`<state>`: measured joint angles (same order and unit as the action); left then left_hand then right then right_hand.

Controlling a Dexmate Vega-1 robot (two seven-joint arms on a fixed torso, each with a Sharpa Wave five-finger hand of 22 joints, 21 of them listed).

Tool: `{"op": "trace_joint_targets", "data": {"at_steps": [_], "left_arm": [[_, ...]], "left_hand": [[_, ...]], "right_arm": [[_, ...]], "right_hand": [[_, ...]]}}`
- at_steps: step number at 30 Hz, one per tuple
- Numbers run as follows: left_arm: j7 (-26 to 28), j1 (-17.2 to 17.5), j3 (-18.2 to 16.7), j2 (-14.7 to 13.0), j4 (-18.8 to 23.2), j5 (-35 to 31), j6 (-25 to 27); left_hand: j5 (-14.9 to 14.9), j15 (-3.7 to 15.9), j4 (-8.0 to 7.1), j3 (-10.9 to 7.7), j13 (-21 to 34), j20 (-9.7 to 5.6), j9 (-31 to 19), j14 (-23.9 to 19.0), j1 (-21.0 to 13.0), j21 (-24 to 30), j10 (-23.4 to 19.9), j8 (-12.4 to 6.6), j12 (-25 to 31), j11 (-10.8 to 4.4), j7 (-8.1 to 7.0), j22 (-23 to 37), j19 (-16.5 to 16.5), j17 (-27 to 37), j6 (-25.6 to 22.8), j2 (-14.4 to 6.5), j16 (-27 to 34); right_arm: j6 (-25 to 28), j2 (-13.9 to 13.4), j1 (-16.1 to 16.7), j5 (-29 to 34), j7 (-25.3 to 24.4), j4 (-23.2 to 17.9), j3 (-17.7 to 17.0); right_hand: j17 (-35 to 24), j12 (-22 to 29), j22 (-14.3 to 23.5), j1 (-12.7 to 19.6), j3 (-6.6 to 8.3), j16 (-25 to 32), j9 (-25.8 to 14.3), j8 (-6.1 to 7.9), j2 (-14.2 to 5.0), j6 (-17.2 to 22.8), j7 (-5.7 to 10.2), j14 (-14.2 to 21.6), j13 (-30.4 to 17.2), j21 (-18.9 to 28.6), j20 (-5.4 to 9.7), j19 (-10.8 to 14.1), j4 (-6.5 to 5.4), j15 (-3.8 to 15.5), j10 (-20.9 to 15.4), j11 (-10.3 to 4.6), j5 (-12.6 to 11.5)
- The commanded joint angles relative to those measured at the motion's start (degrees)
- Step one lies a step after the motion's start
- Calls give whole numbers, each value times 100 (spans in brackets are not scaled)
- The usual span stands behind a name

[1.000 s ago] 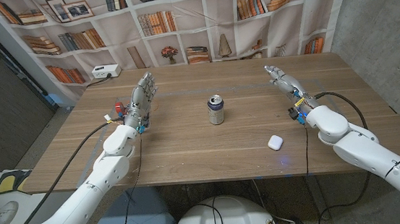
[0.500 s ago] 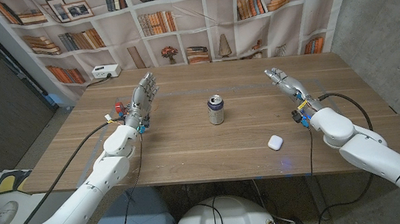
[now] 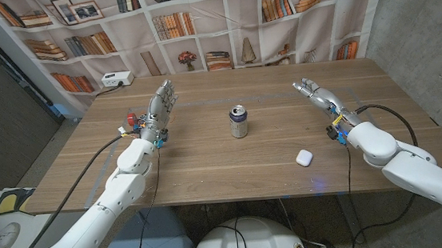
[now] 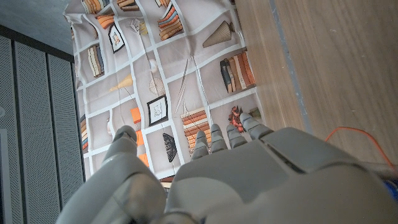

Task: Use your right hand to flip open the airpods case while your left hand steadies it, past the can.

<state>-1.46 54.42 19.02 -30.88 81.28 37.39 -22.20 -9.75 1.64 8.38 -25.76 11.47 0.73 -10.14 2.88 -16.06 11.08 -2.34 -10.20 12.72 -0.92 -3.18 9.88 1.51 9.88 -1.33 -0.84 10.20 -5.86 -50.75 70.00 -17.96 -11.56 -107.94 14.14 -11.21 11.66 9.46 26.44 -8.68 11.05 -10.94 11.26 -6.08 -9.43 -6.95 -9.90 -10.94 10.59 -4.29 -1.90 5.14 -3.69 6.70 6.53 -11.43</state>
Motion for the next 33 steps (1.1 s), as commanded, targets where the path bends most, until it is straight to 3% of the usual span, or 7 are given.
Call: {"op": "trace_joint_targets", "data": {"at_steps": [1,20,33], "left_arm": [[214,-2,32,105,11,-133,-52],[46,-148,51,108,-172,-70,-25],[-14,-317,142,155,-401,-124,44]], "left_hand": [[-33,10,0,-2,16,23,-13,2,-61,-1,-89,-63,22,4,-3,15,39,13,-75,-36,36],[-31,25,7,-10,16,-28,-11,-113,-104,26,-208,-103,58,16,20,12,141,10,-256,-82,55],[-28,16,10,-4,17,-16,-11,-137,-114,28,-234,-96,63,18,18,12,165,10,-275,-85,54]], "right_arm": [[-43,-95,179,83,18,-46,-94],[7,-161,523,177,-60,-262,-244],[212,-122,667,423,-295,-411,-234]], "right_hand": [[5,-12,21,92,-1,22,-13,43,0,6,-33,-384,-2,8,-24,-17,51,-27,-2,25,7],[3,-19,19,109,9,19,-13,35,17,4,-51,-401,-3,18,-69,12,70,-44,17,47,17],[-21,19,19,-72,-40,59,-16,58,32,97,-59,-337,-5,58,-125,142,-18,-35,-84,43,29]]}}
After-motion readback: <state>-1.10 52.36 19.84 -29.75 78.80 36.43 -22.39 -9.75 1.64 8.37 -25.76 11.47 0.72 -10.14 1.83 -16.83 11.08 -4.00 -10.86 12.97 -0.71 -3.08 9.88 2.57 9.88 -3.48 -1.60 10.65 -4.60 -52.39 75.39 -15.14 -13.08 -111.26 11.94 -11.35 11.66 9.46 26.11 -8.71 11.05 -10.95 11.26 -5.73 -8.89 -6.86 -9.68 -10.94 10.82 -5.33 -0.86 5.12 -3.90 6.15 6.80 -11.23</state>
